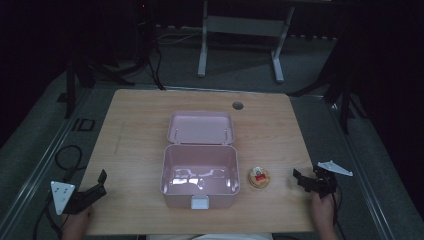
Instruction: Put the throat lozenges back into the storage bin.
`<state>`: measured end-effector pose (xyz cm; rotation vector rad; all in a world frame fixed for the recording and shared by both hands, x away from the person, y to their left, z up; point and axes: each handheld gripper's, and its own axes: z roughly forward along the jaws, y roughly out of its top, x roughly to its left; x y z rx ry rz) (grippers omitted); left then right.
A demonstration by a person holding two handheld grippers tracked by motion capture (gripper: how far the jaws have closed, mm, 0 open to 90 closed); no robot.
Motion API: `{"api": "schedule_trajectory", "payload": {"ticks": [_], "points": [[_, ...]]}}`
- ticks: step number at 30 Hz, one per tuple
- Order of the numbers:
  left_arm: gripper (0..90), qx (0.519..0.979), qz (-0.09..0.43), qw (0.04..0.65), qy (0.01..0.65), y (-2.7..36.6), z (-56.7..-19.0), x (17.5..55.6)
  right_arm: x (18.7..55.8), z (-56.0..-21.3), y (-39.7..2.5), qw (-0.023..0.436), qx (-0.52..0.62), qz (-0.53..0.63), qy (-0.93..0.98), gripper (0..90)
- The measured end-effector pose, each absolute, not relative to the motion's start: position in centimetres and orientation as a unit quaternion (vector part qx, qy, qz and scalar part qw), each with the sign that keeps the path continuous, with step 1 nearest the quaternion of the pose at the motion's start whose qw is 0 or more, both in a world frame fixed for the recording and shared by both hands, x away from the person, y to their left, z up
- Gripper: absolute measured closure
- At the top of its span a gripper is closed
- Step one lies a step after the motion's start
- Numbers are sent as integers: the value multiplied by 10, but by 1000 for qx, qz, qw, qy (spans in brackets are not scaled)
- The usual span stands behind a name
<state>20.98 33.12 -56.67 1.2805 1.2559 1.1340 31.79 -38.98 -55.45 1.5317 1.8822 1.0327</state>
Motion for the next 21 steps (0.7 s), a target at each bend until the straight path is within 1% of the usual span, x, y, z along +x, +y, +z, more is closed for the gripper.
{"api": "schedule_trajectory", "payload": {"ticks": [4, 6, 9, 15, 18, 21], "points": [[24, 526, 466, 488, 517, 331, -567, 210, 318, -555, -391, 245, 562, 383, 691, 110], [24, 526, 466, 488, 517, 332, -567, 210, 321, -555, -390, 230, 552, 377, 707, 111], [24, 526, 465, 489, 517, 332, -567, 210, 321, -556, -386, 219, 531, 369, 730, 110], [24, 526, 463, 491, 518, 332, -567, 210, 322, -556, -384, 161, 484, 365, 778, 108], [24, 526, 463, 491, 518, 332, -567, 210, 321, -553, -383, 145, 462, 353, 801, 108], [24, 526, 463, 491, 518, 332, -567, 210, 320, -547, -381, 150, 442, 336, 818, 108]]}}
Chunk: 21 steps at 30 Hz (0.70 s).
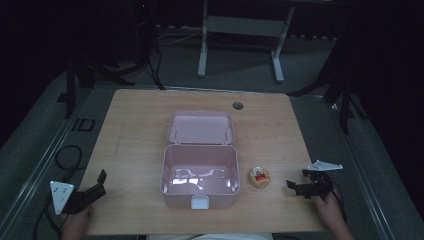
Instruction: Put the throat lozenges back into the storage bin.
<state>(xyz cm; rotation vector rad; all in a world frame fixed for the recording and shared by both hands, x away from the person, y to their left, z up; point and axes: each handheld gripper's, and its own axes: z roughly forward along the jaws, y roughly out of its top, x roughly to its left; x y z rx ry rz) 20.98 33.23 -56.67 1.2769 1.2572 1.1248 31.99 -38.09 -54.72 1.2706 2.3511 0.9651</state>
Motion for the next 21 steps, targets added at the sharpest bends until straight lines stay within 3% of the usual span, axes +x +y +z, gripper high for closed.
{"api": "schedule_trajectory", "payload": {"ticks": [21], "points": [[24, 528, 461, 492, 516, 333, -567, 210, 327, -507, -347, 61, 301, 86, 948, 108]]}}
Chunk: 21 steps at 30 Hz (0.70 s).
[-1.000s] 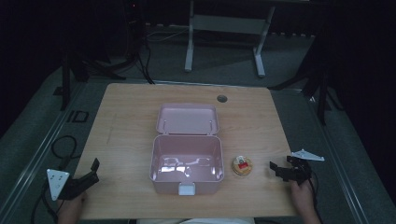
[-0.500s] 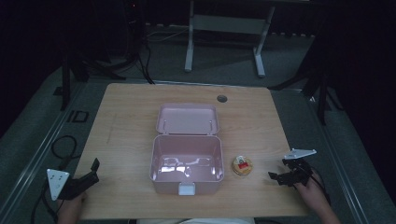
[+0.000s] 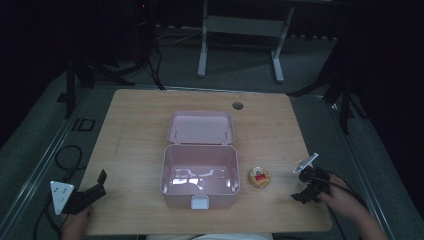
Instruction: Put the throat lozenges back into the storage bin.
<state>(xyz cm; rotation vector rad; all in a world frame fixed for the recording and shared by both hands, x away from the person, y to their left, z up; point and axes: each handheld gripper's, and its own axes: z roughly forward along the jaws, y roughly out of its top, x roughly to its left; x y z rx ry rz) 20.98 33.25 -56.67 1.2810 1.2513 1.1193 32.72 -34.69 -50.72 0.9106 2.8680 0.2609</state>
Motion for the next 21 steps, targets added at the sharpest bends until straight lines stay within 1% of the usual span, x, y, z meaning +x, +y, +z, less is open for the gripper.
{"api": "schedule_trajectory", "payload": {"ticks": [2, 5, 9, 11, 13, 21], "points": [[24, 528, 461, 492, 515, 332, -567, 210, 328, -506, -345, 56, 295, 72, 951, 108], [24, 530, 462, 491, 514, 332, -567, 210, 329, -504, -338, 37, 267, 2, 963, 108], [24, 530, 462, 492, 514, 332, -567, 210, 329, -501, -333, 19, 255, -39, 966, 108], [24, 530, 462, 492, 513, 332, -567, 210, 328, -499, -333, 16, 249, -48, 967, 109], [24, 530, 461, 493, 513, 332, -567, 210, 328, -496, -333, 10, 250, -52, 967, 127], [24, 531, 461, 493, 513, 332, -567, 210, 330, -483, -332, 8, 256, -45, 966, 125]]}}
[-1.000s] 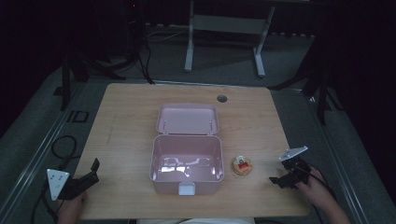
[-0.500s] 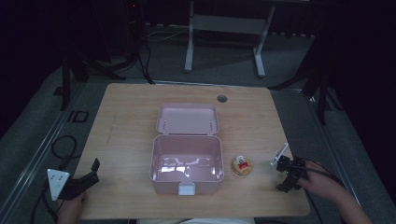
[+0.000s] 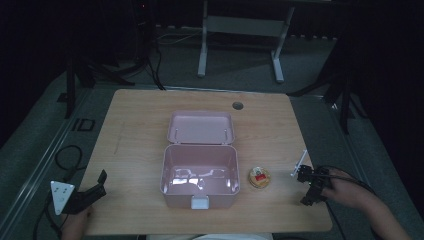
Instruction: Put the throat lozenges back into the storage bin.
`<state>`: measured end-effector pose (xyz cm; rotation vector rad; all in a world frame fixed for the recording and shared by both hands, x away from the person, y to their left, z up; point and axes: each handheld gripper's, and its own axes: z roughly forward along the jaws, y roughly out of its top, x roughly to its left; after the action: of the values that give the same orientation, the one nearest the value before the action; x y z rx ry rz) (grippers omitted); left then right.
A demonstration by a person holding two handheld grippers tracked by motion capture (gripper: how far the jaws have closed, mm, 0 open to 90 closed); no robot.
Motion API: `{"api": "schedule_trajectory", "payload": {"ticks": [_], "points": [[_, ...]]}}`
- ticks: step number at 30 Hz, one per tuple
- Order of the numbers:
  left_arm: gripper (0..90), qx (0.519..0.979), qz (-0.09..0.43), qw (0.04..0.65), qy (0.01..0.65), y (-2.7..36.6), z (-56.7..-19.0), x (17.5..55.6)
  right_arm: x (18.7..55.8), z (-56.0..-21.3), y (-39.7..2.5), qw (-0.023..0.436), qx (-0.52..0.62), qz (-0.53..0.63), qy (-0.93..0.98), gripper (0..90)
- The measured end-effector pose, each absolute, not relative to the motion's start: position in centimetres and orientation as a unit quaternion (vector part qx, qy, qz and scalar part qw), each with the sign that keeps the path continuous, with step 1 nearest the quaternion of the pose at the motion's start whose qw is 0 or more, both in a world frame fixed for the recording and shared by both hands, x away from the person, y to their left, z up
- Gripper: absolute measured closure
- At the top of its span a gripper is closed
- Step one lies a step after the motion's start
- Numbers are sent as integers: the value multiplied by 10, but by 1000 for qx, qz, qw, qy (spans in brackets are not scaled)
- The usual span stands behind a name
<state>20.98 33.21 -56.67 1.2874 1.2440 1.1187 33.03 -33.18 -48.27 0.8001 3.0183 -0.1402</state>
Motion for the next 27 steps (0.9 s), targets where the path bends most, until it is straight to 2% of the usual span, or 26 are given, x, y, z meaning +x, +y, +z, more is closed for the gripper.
{"api": "schedule_trajectory", "payload": {"ticks": [13, 27], "points": [[24, 530, 459, 495, 513, 333, -567, 210, 341, -458, -311, -13, 239, -33, 970, 115], [24, 532, 458, 495, 512, 333, -567, 210, 357, -425, -269, 0, 193, -18, 981, 115]]}}
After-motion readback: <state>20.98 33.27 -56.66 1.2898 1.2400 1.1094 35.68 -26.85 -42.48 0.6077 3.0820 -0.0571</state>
